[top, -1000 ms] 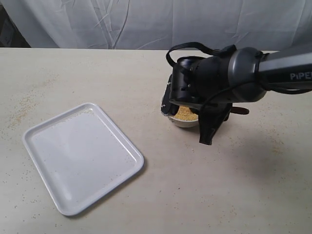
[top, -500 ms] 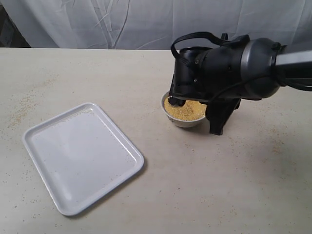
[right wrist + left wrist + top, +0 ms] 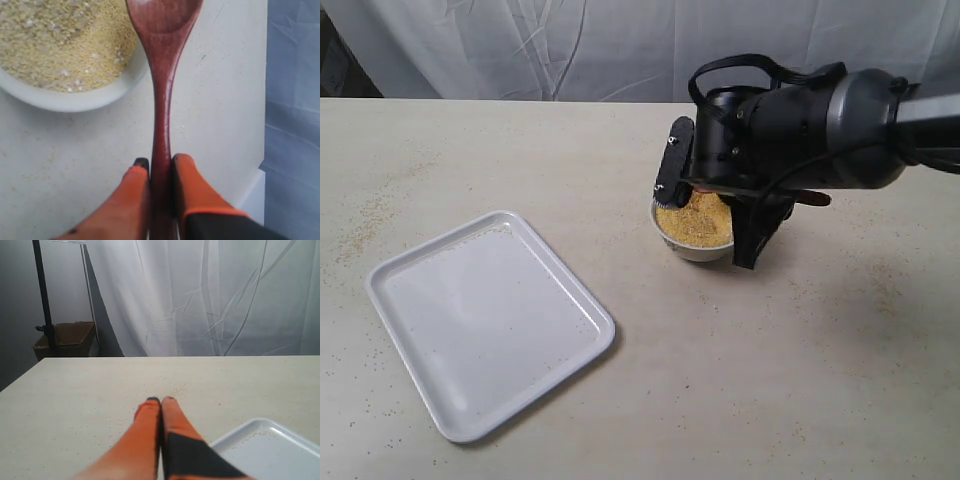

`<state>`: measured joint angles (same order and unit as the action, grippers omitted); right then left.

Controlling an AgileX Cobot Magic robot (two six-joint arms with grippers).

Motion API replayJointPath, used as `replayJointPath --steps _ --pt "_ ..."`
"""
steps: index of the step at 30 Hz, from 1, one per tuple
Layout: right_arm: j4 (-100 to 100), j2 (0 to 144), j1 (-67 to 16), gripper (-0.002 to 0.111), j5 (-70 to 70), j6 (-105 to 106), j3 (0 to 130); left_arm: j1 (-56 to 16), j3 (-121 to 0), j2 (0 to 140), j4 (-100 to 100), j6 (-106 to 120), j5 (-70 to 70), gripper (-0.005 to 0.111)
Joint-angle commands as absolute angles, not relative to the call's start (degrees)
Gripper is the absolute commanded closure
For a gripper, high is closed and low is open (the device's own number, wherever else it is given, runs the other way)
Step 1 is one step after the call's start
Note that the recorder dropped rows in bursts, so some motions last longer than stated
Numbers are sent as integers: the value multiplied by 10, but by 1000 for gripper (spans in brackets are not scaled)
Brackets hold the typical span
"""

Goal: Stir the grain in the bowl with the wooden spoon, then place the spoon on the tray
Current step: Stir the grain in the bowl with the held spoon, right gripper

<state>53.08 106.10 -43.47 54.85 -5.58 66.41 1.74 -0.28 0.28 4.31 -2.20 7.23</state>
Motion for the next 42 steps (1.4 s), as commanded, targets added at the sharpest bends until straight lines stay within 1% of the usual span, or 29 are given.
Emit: replayJointPath --steps 1,10,15,20,25,30,36,42 --pt "506 1055 -411 109 504 -56 666 15 0 0 41 -25 72 106" --pt "530 1113 -411 109 511 -46 666 15 0 0 41 -25 72 106" --pt "529 1118 -414 109 508 -46 666 15 0 0 41 -25 72 106" --pt "525 1118 -436 109 514 -37 666 15 0 0 41 -25 72 106" --pt "526 1109 -453 109 532 -30 666 15 0 0 41 -25 72 106" --pt "531 1103 -453 109 576 -30 666 15 0 0 41 -25 72 106" --pt "535 1072 -457 109 572 -28 666 15 0 0 41 -25 72 106" --pt "550 1043 -457 109 622 -19 666 15 0 0 41 -25 72 106"
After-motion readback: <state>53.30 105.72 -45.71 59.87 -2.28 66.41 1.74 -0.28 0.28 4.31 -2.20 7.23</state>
